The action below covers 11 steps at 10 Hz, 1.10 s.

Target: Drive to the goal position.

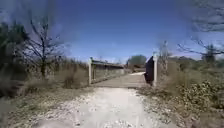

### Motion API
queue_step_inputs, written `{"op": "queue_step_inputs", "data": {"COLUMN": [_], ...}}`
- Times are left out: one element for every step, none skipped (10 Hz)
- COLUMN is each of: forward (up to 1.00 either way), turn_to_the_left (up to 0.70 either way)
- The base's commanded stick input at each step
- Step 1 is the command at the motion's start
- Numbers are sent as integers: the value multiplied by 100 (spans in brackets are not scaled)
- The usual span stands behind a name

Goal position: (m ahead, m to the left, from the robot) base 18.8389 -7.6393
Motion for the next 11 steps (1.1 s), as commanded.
{"op": "queue_step_inputs", "data": {"forward": [18,0,0,0,0,0,0,0,0,0,0], "turn_to_the_left": [-61,-70,-70,-66,0,0,0,0,0,0,0]}}
